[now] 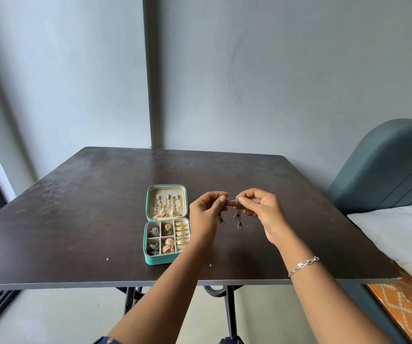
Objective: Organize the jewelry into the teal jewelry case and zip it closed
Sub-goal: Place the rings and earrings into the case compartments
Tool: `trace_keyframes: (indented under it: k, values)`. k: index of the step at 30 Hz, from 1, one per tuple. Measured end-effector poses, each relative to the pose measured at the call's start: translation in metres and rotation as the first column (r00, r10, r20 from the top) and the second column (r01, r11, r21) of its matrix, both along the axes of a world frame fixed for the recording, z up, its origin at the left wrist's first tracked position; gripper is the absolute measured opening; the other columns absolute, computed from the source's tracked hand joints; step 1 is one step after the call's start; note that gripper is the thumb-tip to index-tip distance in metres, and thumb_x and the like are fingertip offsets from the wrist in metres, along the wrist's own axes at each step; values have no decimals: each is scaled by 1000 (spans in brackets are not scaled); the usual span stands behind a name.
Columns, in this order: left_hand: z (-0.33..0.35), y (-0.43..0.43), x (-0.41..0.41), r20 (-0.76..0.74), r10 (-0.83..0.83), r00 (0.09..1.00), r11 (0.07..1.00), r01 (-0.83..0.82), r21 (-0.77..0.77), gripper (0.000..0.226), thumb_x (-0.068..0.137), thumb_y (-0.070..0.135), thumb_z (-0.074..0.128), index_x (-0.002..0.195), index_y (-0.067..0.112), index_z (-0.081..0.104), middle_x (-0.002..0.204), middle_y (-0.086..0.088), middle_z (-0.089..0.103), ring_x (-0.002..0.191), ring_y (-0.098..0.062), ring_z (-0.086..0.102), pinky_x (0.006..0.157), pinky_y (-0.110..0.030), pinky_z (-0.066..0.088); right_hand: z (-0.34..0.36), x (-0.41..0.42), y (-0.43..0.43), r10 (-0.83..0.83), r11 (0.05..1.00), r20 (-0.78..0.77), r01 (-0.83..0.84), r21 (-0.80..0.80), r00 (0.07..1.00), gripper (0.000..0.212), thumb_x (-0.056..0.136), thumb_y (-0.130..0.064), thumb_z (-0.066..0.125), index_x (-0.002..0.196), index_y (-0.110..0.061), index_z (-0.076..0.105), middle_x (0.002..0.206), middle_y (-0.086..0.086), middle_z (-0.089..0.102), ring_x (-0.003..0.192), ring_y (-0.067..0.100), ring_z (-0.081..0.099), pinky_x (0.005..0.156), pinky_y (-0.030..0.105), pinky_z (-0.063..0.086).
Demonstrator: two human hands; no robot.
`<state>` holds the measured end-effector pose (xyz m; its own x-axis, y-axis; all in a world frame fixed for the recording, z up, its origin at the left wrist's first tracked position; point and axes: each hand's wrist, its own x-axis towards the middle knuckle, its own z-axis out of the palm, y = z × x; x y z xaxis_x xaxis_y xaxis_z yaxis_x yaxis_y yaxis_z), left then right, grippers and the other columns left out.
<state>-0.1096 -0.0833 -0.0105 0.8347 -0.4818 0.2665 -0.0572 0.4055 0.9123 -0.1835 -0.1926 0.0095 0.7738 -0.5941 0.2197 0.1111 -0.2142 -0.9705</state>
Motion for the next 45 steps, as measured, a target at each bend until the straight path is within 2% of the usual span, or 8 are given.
trace_keyframes:
  k: [3, 7, 14, 21, 28, 32, 42, 45]
  values:
    - [8, 4, 1, 32, -9, 999, 1000, 9, 14, 15, 87, 1, 57, 83, 12, 66, 63, 5, 68, 63, -2, 58, 60, -12, 45, 8, -2, 4, 21, 1000, 3, -21, 11, 1000, 16, 86, -5, 59, 75, -16, 63, 67, -6, 71, 74, 11, 64, 67, 23, 42]
    - [12, 14, 2, 45, -18, 999, 999, 16, 33, 12, 86, 3, 59, 85, 11, 68, 71, -4, 65, 65, -2, 58, 62, -10, 45, 15, -3, 9, 43, 999, 9, -43, 18, 999, 14, 86, -5, 57, 76, -14, 63, 71, -3, 73, 80, 15, 65, 70, 25, 43]
    - [20, 32, 8, 24, -9, 1000, 1000, 9, 24, 10, 83, 2, 61, 83, 9, 69, 60, 4, 68, 59, -3, 59, 59, -11, 46, 19, 0, 19, 49, 998, 30, -50, 27, 998, 15, 87, -4, 56, 77, -12, 63, 75, 3, 73, 75, 16, 69, 70, 26, 46]
    - [30, 59, 19, 38, 7, 999, 1000, -8, 25, 12, 82, -1, 61, 92, -7, 66, 59, 1, 69, 58, -11, 65, 62, -17, 53, 27, 10, 40, 101, 991, 79, -108, 78, 992, 15, 87, -2, 55, 76, -10, 61, 71, 4, 72, 67, 19, 70, 66, 22, 53]
    - [27, 87, 35, 31, 48, 998, 997, -50, 60, 15, 82, -4, 60, 95, -6, 66, 64, -1, 71, 62, -11, 67, 64, -20, 55, 30, 26, 70, 162, 983, 86, -169, 78, 983, 14, 86, 0, 55, 76, -8, 61, 70, 5, 71, 61, 15, 69, 57, 14, 50]
    - [25, 103, 43, 51, 69, 996, 993, -73, 87, 13, 80, -3, 62, 84, 8, 69, 69, -5, 71, 65, -15, 67, 67, -26, 55, 29, 35, 85, 203, 974, 91, -211, 85, 975, 11, 86, 2, 56, 79, -5, 61, 67, 3, 71, 58, 12, 67, 54, 13, 49]
    - [15, 127, 54, 22, 108, 994, 989, -109, 100, 15, 82, -5, 59, 84, 7, 67, 66, -2, 70, 61, -12, 64, 63, -22, 55, 19, 56, 111, 232, 970, 74, -236, 53, 970, 14, 85, 5, 56, 77, -6, 61, 68, 3, 70, 59, 14, 67, 58, 18, 53]
    - [11, 128, 56, 11, 127, 992, 985, -128, 113, 13, 83, -4, 59, 87, 6, 67, 72, -9, 70, 64, -15, 65, 64, -24, 56, 12, 60, 114, 198, 980, 33, -198, -15, 980, 17, 85, 2, 58, 75, -11, 62, 75, 9, 69, 68, 23, 67, 71, 31, 55]
